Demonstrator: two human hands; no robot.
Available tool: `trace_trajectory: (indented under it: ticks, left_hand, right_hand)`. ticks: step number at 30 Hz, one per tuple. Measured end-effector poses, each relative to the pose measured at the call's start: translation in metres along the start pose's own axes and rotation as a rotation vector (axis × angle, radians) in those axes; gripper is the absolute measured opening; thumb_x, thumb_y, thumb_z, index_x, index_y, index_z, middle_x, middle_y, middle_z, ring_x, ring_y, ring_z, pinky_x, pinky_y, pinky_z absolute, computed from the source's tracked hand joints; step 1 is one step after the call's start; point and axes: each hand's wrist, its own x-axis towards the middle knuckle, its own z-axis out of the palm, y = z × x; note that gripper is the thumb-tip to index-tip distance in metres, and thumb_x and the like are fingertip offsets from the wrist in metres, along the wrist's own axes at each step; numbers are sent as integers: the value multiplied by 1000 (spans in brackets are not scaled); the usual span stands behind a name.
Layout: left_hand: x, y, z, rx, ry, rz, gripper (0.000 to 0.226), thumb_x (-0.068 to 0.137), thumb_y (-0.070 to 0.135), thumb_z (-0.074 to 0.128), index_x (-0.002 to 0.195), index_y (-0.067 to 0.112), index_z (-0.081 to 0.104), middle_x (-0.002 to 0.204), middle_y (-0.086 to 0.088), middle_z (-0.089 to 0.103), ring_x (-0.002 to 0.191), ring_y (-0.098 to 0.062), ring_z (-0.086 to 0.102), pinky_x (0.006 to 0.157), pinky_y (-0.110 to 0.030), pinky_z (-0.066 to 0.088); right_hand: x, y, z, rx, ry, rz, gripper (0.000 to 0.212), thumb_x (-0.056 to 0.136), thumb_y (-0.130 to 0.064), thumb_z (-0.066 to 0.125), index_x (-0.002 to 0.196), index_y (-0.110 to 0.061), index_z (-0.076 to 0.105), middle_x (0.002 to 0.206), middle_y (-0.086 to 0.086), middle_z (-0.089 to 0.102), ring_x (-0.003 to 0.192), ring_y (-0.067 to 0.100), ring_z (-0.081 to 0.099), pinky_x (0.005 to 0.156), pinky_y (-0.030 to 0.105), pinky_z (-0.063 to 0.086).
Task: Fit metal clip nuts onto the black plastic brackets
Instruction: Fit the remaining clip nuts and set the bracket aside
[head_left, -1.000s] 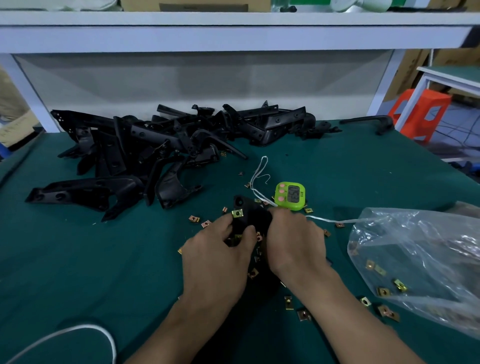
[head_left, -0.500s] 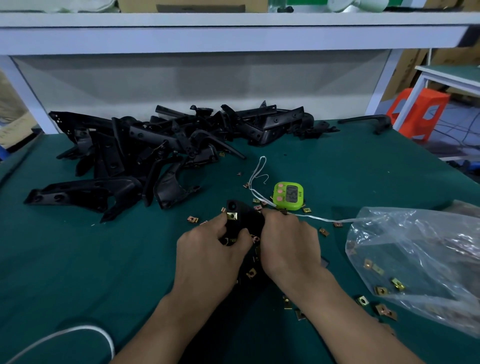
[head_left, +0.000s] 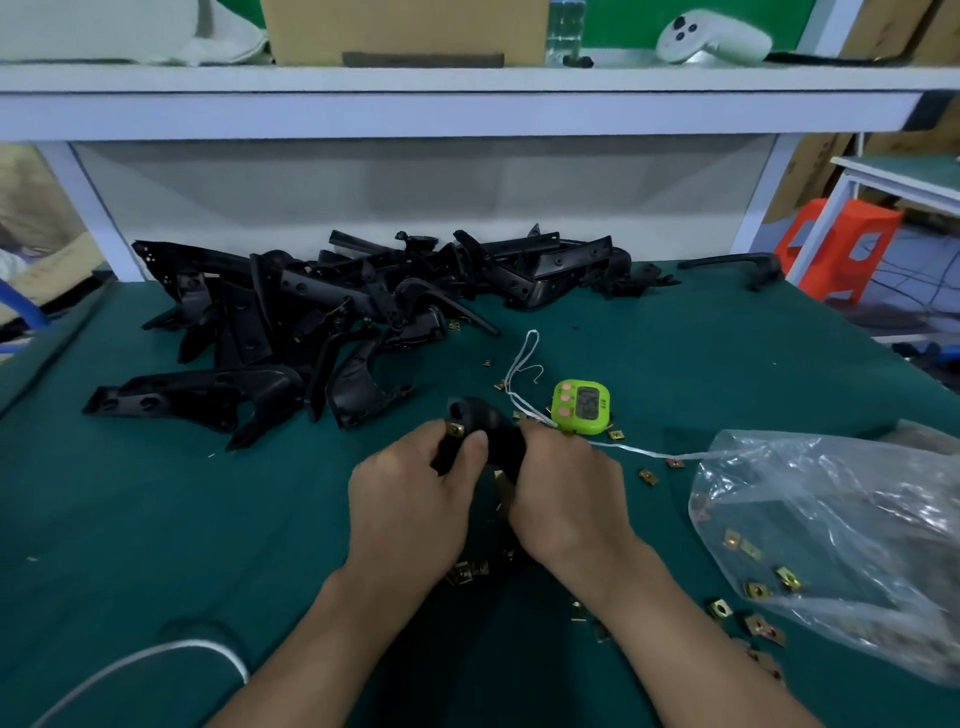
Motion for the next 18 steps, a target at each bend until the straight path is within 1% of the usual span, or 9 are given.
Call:
trace_trajectory:
  ticks: [2, 5, 7, 9, 11, 13, 15, 17, 18]
  left_hand:
    - [4, 2, -3, -87, -8, -31, 34, 96, 39, 60, 66, 26, 54, 56, 11, 58, 53, -9, 55, 48, -18, 36]
    - [11, 13, -3, -200, 12, -64, 37, 98, 36, 57, 65, 22, 49, 57, 5, 55, 49, -9, 47, 48, -19, 36]
    - [14, 30, 4, -248, -34, -25, 37, 99, 35, 56, 65, 21, 52, 59, 1, 55, 50, -12, 46, 49, -20, 36]
    - [17, 54, 14, -266, -109, 41, 37, 100, 36, 54, 68, 18, 56, 63, -3, 55, 55, -16, 47, 49, -20, 35]
    - [20, 85, 30, -281, -186, 107, 37, 100, 35, 54, 70, 14, 57, 61, -6, 54, 58, -20, 48, 49, -22, 32]
    - [21, 119, 50, -297, -264, 168, 37, 100, 34, 56, 68, 14, 56, 58, -7, 51, 54, -18, 44, 50, -25, 29]
    - [17, 155, 73, -307, -348, 230, 38, 99, 33, 58, 67, 13, 52, 55, -3, 48, 52, -14, 41, 54, -30, 32]
    - [6, 190, 98, -381, -464, 271, 42, 97, 33, 60, 64, 12, 47, 51, 3, 43, 50, -12, 37, 51, -26, 30]
    - [-2, 207, 111, -394, -538, 261, 41, 96, 35, 60, 65, 11, 49, 50, 3, 43, 49, -10, 37, 50, -26, 31]
  right_hand:
    - [1, 4, -16, 257, -85, -11, 14, 79, -29, 67, 86, -32, 55, 73, -9, 64, 67, 12, 60, 53, 25, 39]
    - [-2, 7, -49, 574, -238, 45, 21, 77, -23, 66, 75, -40, 56, 56, -16, 58, 48, 3, 51, 44, 13, 35]
    - [-14, 15, -68, 708, -317, 138, 18, 77, -17, 65, 79, -34, 60, 55, -13, 58, 49, 3, 53, 47, 16, 40]
    - [-31, 27, -87, 904, -331, 257, 18, 77, -14, 64, 92, -24, 66, 66, -1, 65, 56, 16, 62, 54, 27, 48]
    - [-52, 43, -107, 1070, -263, 349, 22, 81, -10, 63, 102, -14, 66, 74, 13, 68, 57, 26, 62, 57, 30, 47]
    - [-75, 62, -127, 1208, -147, 417, 24, 87, -1, 61, 108, -9, 67, 79, 20, 68, 54, 28, 61, 54, 27, 47]
    - [-98, 80, -147, 1352, -16, 492, 29, 84, 5, 60, 106, -9, 74, 81, 25, 68, 51, 29, 59, 51, 28, 48]
    - [-123, 97, -165, 1496, 117, 568, 33, 74, -3, 64, 102, -11, 78, 84, 29, 67, 50, 31, 58, 48, 30, 50]
    - [-135, 107, -172, 1561, 193, 610, 35, 70, -8, 64, 102, -11, 79, 86, 30, 68, 50, 31, 58, 46, 30, 50]
